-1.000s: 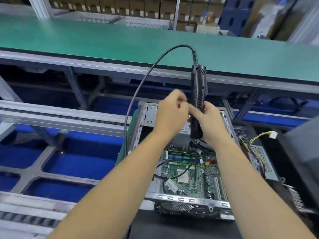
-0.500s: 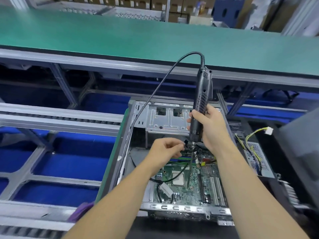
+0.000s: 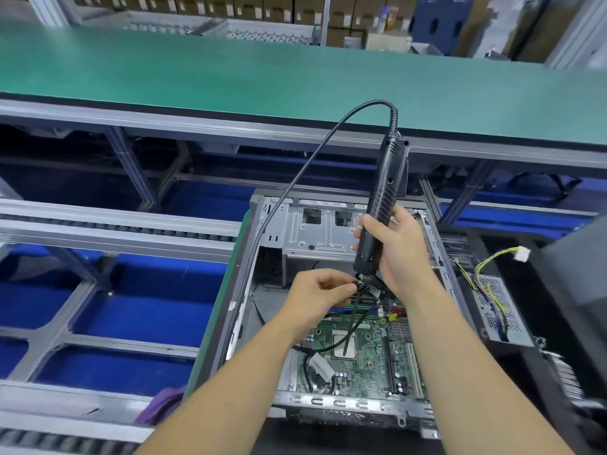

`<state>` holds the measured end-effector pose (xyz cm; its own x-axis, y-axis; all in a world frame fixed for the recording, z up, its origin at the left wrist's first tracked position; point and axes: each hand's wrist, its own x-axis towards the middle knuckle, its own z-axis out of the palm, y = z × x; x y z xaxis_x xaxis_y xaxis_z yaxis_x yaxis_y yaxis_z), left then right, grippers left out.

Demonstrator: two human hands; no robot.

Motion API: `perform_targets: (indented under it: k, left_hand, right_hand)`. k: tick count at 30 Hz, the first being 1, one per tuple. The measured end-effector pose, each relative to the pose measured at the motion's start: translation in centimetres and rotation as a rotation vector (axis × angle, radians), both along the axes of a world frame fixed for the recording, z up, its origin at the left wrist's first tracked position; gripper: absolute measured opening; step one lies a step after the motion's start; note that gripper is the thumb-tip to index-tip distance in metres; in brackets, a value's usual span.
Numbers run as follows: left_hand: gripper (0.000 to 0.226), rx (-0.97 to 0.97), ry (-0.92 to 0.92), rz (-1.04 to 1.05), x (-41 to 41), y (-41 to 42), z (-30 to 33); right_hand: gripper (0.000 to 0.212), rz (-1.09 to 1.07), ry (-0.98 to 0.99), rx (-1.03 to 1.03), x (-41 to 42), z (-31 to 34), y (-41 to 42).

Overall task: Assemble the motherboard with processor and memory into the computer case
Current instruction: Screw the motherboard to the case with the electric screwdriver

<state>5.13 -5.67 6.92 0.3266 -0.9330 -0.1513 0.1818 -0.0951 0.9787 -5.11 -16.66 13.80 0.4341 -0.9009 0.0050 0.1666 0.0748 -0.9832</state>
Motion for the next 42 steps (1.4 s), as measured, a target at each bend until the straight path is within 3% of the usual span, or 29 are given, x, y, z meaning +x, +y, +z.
perform_targets:
  k: [25, 29, 31, 34, 39, 42]
  left_hand:
    - [0.015, 0.125, 0.045, 0.033, 1.0, -0.7, -1.6]
    - [0.006, 0.269, 0.053, 0.179, 2.0, -0.9, -2.5]
    - [0.002, 0.394, 0.162, 0.315, 2.6, -1.0, -3.0]
    - [0.006, 0.529, 0.368, 0.442, 2.9, -1.7, -3.9]
    - [0.027, 0.563, 0.182, 0.523, 3.1, -2.2, -4.8]
    - [0.025, 0.566, 0.243, 0.548, 4.2, -1.9, -4.7]
  right_hand:
    - [0.023, -0.003, -0.018, 0.073, -0.4, 0.0, 0.3]
    - [0.024, -0.032, -0.061, 0.058, -1.2, 0.2, 0.9]
    - [0.028, -0.111, -0.07, 0.05, -1.7, 0.2, 1.2]
    - [0.015, -0.262, -0.097, 0.039, -2.3, -0.1, 1.8]
    - [0.031, -0.413, 0.042, -0.001, -3.3, -0.6, 2.3]
    - [0.017, -0.394, 0.07, -0.01, -4.0, -0.4, 2.4]
